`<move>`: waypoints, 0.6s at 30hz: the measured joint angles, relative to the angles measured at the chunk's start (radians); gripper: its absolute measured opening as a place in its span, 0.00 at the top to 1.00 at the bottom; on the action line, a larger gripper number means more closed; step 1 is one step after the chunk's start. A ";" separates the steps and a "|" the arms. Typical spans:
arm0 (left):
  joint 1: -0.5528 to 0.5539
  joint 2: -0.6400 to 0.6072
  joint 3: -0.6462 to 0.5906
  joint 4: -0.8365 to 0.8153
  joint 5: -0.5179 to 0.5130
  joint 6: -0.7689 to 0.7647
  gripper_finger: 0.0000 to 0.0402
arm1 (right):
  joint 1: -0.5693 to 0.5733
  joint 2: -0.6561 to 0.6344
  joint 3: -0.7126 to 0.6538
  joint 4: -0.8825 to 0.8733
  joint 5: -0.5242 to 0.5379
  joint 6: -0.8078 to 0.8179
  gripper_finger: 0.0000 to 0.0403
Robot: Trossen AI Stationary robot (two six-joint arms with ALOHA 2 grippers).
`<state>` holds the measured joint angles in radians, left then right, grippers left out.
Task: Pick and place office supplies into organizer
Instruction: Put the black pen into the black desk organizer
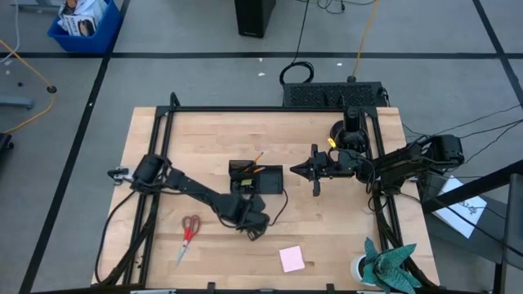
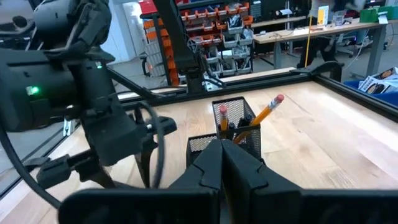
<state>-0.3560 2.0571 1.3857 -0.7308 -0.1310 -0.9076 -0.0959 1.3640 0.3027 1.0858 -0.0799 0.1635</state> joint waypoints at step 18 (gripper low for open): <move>-0.166 0.010 -0.010 -0.052 0.096 -0.045 0.95 | 0.000 0.000 0.000 0.000 -0.001 0.008 1.00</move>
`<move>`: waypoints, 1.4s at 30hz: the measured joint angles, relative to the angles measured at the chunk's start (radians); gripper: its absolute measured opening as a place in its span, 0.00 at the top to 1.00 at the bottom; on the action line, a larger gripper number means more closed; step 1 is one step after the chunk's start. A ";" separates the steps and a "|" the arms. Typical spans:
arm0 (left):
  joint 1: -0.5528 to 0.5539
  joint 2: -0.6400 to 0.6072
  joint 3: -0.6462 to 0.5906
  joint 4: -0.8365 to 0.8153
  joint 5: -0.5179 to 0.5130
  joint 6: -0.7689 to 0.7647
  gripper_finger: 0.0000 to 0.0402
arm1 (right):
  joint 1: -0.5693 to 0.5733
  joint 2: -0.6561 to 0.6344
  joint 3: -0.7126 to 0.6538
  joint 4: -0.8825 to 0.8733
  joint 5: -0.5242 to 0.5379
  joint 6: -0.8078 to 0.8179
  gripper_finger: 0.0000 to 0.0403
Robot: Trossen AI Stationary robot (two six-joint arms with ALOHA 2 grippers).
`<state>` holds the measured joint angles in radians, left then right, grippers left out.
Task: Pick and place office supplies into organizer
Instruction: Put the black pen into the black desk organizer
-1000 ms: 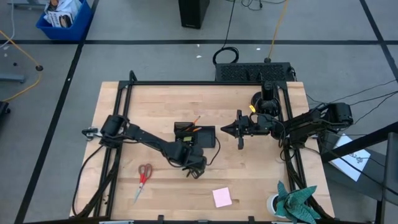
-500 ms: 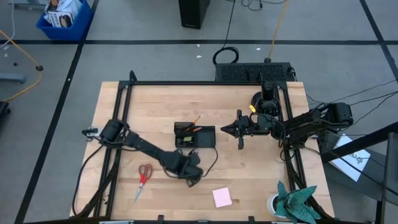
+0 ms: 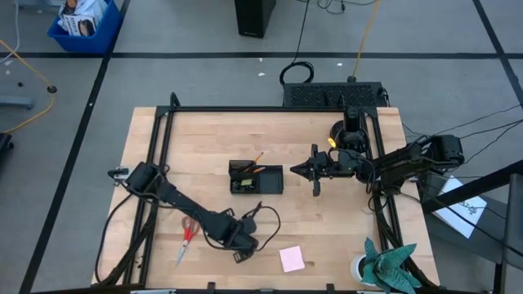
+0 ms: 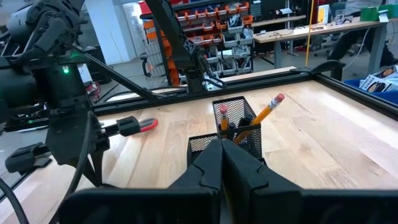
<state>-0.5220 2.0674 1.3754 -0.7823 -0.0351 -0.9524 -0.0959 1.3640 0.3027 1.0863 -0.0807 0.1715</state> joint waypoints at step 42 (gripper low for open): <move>0.252 -0.033 0.020 0.131 -0.112 0.153 0.45 | 0.000 0.001 0.000 -0.014 0.001 -0.022 1.00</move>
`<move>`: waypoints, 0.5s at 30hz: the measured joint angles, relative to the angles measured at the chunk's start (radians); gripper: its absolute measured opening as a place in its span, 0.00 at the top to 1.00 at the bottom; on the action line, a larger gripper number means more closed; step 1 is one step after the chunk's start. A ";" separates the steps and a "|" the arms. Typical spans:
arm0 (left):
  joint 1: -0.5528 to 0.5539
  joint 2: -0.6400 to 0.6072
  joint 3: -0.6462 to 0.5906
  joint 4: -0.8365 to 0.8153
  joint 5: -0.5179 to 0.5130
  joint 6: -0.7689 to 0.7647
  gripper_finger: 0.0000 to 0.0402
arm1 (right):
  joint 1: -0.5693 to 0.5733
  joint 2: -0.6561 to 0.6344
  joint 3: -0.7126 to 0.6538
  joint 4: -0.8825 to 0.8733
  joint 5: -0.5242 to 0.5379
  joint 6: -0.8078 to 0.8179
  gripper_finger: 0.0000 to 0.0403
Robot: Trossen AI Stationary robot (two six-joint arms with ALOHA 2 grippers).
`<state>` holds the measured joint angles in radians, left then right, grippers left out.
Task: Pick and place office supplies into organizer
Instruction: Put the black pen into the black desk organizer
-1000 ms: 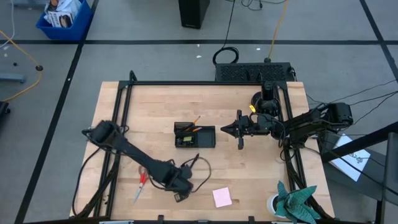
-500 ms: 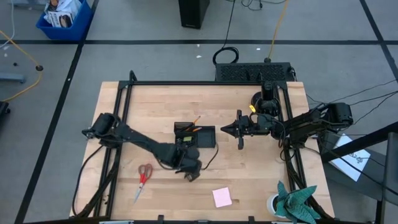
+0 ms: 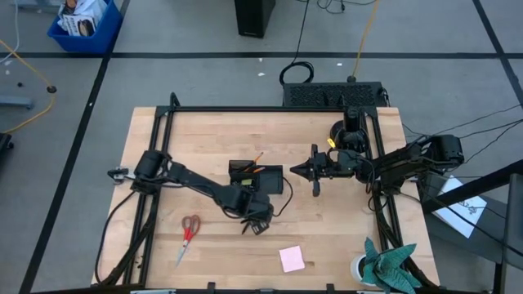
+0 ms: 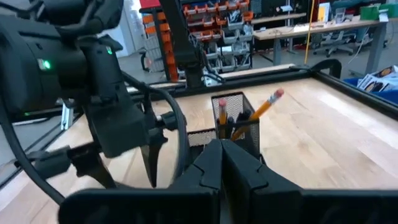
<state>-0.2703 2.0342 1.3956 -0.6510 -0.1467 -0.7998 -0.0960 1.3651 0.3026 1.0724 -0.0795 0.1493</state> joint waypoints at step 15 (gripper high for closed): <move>-0.005 0.091 0.008 0.017 0.011 0.045 0.53 | 0.000 0.000 0.000 0.008 0.000 0.003 1.00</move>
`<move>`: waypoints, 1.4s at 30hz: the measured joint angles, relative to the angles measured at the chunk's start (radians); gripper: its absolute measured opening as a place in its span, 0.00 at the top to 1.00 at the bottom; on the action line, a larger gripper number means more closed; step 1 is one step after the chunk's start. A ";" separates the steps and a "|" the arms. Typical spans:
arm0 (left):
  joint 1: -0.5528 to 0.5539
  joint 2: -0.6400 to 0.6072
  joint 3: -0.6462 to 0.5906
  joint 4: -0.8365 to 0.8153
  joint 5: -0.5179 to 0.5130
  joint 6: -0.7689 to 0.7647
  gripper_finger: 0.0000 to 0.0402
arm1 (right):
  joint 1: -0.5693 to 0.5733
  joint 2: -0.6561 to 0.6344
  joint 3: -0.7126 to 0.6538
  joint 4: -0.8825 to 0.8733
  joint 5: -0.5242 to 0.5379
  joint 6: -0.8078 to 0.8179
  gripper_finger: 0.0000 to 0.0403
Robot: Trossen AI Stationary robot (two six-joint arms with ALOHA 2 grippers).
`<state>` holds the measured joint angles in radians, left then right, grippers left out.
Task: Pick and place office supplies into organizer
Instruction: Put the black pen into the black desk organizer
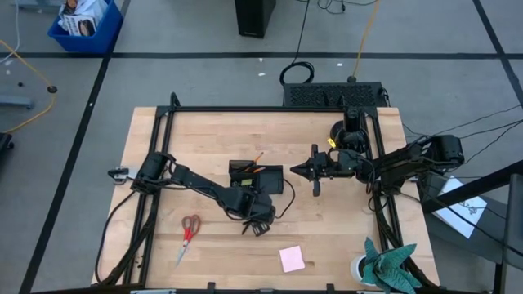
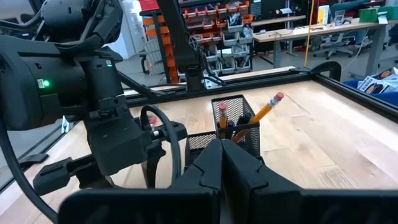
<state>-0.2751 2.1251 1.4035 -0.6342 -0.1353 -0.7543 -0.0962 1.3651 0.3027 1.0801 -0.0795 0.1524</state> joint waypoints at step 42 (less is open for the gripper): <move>-0.212 -0.612 -0.012 0.161 -0.428 0.805 0.95 | 0.000 -0.001 0.000 -0.001 -0.002 0.005 1.00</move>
<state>-0.4868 1.5132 1.3911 -0.4728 -0.5636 0.0503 -0.0961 1.3643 0.3027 1.0790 -0.0818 0.1570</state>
